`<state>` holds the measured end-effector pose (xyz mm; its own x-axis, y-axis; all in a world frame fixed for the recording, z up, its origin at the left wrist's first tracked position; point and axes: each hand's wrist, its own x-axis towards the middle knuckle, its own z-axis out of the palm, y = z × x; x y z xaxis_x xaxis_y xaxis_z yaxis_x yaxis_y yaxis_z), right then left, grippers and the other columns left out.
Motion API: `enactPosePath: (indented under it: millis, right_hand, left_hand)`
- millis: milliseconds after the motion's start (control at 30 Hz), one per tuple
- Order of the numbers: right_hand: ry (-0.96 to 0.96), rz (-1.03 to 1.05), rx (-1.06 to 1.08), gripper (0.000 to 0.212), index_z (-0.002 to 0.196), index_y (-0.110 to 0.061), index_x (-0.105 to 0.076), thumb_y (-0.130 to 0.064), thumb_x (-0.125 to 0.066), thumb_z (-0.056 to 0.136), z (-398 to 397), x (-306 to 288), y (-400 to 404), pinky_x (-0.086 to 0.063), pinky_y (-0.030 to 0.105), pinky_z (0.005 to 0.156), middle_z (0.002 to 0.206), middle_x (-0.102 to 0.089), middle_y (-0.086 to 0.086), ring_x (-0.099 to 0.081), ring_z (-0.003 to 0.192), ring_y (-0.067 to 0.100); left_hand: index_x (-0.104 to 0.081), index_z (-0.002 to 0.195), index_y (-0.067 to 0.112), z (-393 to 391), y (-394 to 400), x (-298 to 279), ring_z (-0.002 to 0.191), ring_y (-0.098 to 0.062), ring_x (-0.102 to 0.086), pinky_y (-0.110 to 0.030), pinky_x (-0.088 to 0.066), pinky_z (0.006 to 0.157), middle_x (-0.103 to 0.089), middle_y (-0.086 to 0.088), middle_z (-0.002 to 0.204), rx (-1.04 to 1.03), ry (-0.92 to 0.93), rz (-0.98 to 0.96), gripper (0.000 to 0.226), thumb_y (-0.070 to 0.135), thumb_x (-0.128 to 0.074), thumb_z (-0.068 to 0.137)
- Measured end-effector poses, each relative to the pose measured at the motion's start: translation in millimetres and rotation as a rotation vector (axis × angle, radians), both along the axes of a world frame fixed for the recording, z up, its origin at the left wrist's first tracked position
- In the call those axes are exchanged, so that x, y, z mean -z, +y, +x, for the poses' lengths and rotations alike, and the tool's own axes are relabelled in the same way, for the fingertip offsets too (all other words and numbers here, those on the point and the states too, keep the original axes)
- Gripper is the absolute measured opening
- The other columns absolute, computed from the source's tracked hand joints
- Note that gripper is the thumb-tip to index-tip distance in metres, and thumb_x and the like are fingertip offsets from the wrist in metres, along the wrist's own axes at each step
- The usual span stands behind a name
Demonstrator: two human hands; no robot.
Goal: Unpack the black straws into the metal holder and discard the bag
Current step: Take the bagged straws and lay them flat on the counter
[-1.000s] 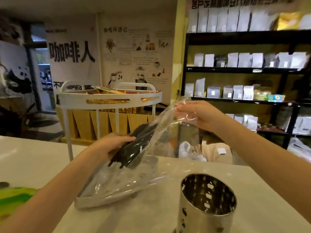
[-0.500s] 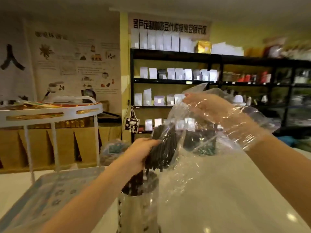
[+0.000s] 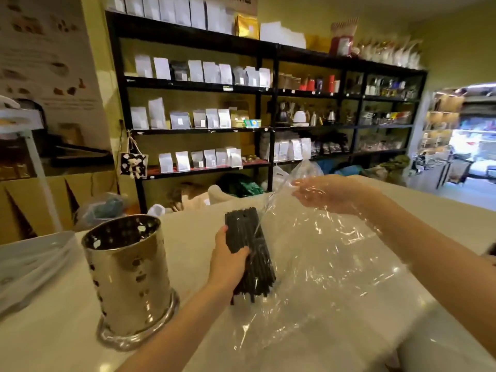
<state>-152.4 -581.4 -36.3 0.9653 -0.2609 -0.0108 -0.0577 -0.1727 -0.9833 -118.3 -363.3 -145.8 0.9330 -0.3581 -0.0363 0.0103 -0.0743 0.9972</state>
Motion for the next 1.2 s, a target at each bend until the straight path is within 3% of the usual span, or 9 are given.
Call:
enactPosePath:
  millis: [67,167,333,433,667,800,900,1033,1200]
  right_hand:
    - [0.136,0.012,-0.044,0.013,0.092,-0.007,-0.063,-0.004,-0.051,0.09,-5.9,21.8,-5.4,-0.057,0.021,0.055,0.075,-0.069,0.006,-0.068,0.06,0.011]
    - [0.271,0.068,-0.034,0.02,0.105,-0.006,-0.06,0.0,-0.052,0.088,-5.4,45.4,-15.4,-0.057,0.024,0.053,0.077,-0.071,0.006,-0.07,0.06,0.012]
    - [0.455,-0.12,-0.031,0.026,0.113,-0.002,-0.055,0.004,-0.051,0.088,28.3,87.3,-23.9,-0.059,0.03,0.059,0.085,-0.067,0.01,-0.069,0.058,0.011]
    - [0.513,-0.295,-0.1,0.028,0.113,-0.003,-0.057,0.004,-0.054,0.086,49.7,98.5,-23.1,-0.058,0.03,0.064,0.085,-0.068,0.009,-0.067,0.07,0.016]
    - [0.455,-0.634,0.019,0.037,0.11,0.001,-0.061,-0.001,-0.069,0.074,74.1,121.7,-12.9,-0.052,0.027,0.052,0.071,-0.065,0.01,-0.06,0.054,0.018]
    - [0.4,-1.14,0.109,0.054,0.126,-0.006,-0.041,-0.018,-0.064,0.079,67.2,133.7,-2.5,-0.047,0.036,0.072,0.115,-0.057,0.014,-0.057,0.093,0.029]
    - [0.246,-1.388,0.202,0.045,0.132,-0.008,-0.036,-0.019,-0.047,0.089,53.4,147.0,14.1,-0.036,0.04,0.092,0.132,-0.048,0.013,-0.041,0.121,0.032]
    - [0.1,-1.27,0.015,0.043,0.136,-0.015,-0.037,-0.031,-0.026,0.098,26.5,165.2,43.4,-0.026,0.041,0.109,0.144,-0.04,0.007,-0.031,0.134,0.025]
    - [0.252,-1.147,-0.138,0.057,0.146,-0.019,-0.011,-0.047,-0.015,0.096,14.5,184.0,54.8,-0.004,0.045,0.116,0.157,-0.01,0.004,-0.006,0.144,0.019]
  left_hand:
    - [-0.026,0.135,0.032,-0.3,1.1,17.4,0.096,-0.026,-0.058,-0.034,-0.054,0.065,-0.046,-0.008,0.129,-0.029,-0.041,0.052,0.055,0.015,-0.049,0.089]
    - [-0.041,0.127,0.028,5.6,1.5,37.5,0.083,-0.022,-0.06,-0.023,-0.048,0.054,-0.046,-0.009,0.126,-0.098,-0.083,0.138,0.041,0.014,-0.048,0.089]
    - [-0.047,0.124,0.019,11.6,3.9,50.6,0.092,-0.022,-0.051,-0.031,-0.048,0.079,-0.037,-0.013,0.131,-0.18,-0.11,0.278,0.035,0.014,-0.046,0.09]
    - [-0.046,0.125,0.02,13.1,8.9,52.3,0.107,-0.025,-0.047,-0.031,-0.045,0.088,-0.033,-0.012,0.132,-0.237,-0.138,0.336,0.037,0.014,-0.048,0.089]
    - [-0.049,0.123,0.025,10.2,18.8,56.6,0.123,-0.027,-0.033,-0.042,-0.034,0.105,-0.033,-0.011,0.134,-0.265,-0.181,0.46,0.038,0.025,-0.054,0.085]
    - [-0.041,0.13,0.028,1.0,27.4,57.0,0.133,-0.026,-0.015,-0.038,-0.016,0.11,-0.024,-0.008,0.144,-0.182,-0.217,0.556,0.041,0.03,-0.045,0.089]
    - [-0.032,0.136,0.03,-3.8,35.4,58.8,0.139,-0.023,-0.002,-0.04,-0.008,0.113,-0.01,-0.005,0.152,-0.127,-0.25,0.565,0.045,0.032,-0.039,0.092]
    - [-0.005,0.142,0.033,-0.8,44.2,68.3,0.14,-0.014,0.014,-0.04,0.004,0.114,0.012,0.004,0.154,0.095,-0.536,0.838,0.05,0.04,-0.021,0.094]
    - [0.001,0.141,0.033,4.2,50.6,71.1,0.139,-0.004,0.014,-0.036,0.011,0.114,0.009,0.011,0.154,0.292,-0.647,0.949,0.049,0.041,-0.012,0.094]
